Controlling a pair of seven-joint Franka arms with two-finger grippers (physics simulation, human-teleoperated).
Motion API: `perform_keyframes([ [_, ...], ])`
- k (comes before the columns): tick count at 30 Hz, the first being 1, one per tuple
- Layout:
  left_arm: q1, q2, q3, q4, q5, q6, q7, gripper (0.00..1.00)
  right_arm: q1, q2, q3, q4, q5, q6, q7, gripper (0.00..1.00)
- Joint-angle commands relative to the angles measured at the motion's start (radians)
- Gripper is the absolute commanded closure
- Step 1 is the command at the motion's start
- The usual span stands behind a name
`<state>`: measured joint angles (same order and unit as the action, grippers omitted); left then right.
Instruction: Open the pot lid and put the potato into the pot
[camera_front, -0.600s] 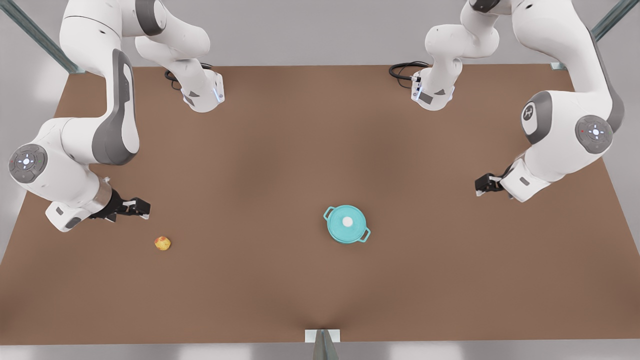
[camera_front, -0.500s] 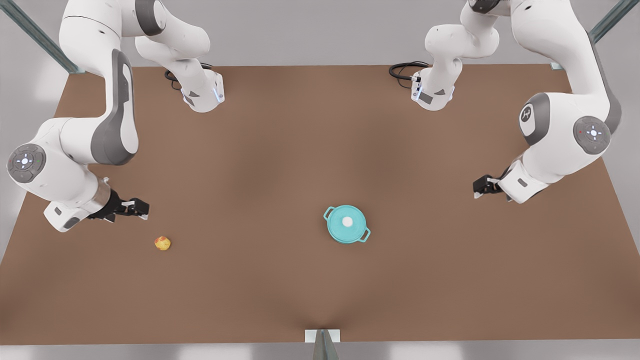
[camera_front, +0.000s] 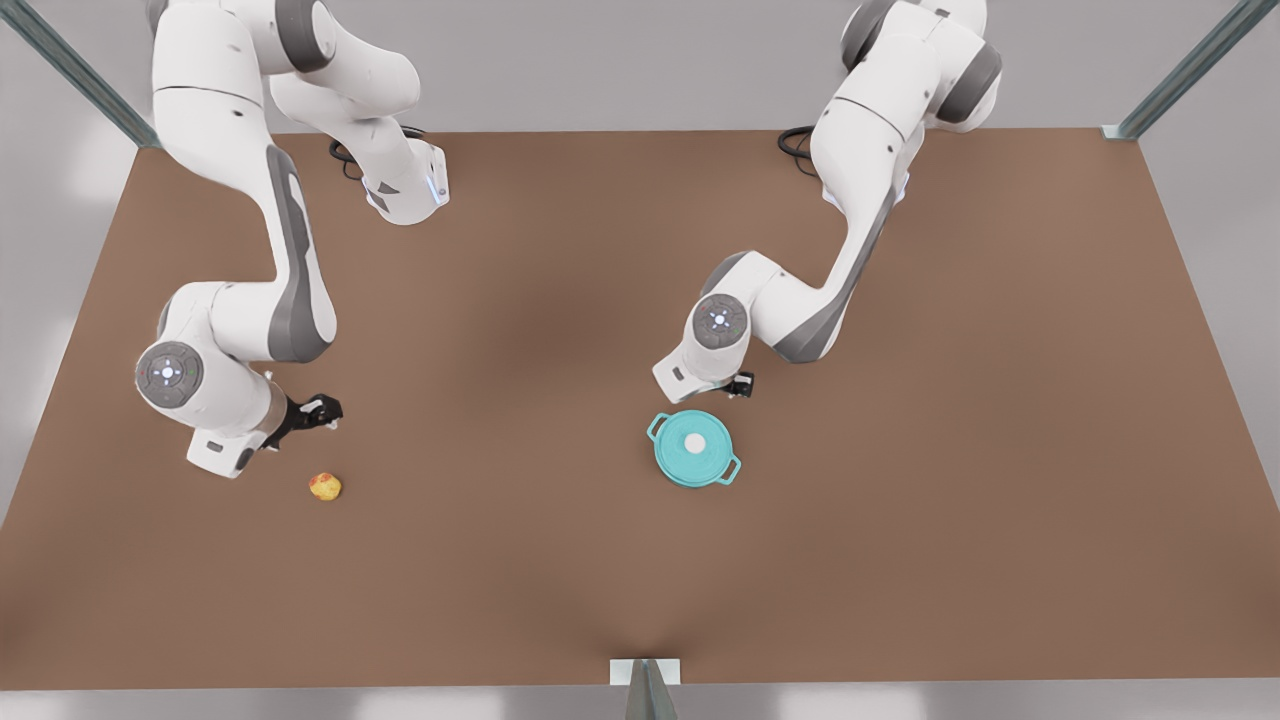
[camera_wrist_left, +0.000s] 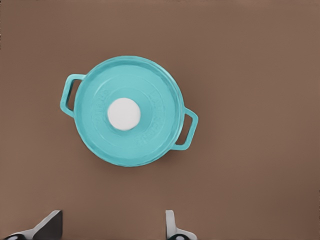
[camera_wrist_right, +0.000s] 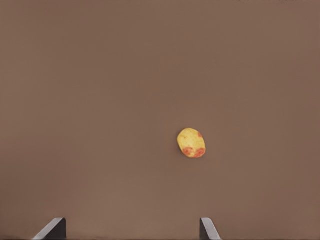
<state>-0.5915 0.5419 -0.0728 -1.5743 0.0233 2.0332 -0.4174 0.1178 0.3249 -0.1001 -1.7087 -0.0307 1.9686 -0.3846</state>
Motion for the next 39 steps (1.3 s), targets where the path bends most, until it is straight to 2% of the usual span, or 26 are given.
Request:
perform_keyframes([
  [1, -0.001, 0.02, -0.001, 0.007, 0.004, 0.18, -0.466, 0.0, -0.001, 0.011, -0.001, -0.025, -0.002, 0.23, -0.287, 0.0],
  [11, -0.005, 0.119, 0.005, 0.045, 0.067, 0.203, -0.448, 0.0, -0.014, 0.201, 0.0, 0.034, 0.044, 0.408, -0.387, 0.0],
  [20, 0.019, 0.156, 0.005, 0.054, 0.084, 0.278, -0.428, 0.0, -0.017, 0.214, 0.0, -0.06, 0.049, 0.49, -0.435, 0.0],
  [30, 0.019, 0.181, 0.007, 0.057, 0.096, 0.308, -0.435, 0.0, -0.053, 0.237, -0.009, -0.083, 0.038, 0.563, -0.522, 0.0],
  [31, 0.018, 0.181, 0.007, 0.057, 0.096, 0.308, -0.434, 0.08, -0.053, 0.235, -0.009, -0.094, 0.038, 0.563, -0.524, 0.0],
  [32, 0.019, 0.181, 0.007, 0.057, 0.096, 0.308, -0.432, 0.27, -0.052, 0.233, -0.009, -0.107, 0.038, 0.564, -0.522, 0.0],
  [34, 0.019, 0.181, 0.008, 0.057, 0.095, 0.308, -0.431, 0.43, -0.052, 0.227, -0.009, -0.13, 0.038, 0.564, -0.522, 0.0],
  [39, 0.021, 0.179, 0.008, 0.059, 0.096, 0.306, -0.426, 0.52, -0.052, 0.232, -0.017, -0.141, 0.038, 0.564, -0.522, 0.0],
])
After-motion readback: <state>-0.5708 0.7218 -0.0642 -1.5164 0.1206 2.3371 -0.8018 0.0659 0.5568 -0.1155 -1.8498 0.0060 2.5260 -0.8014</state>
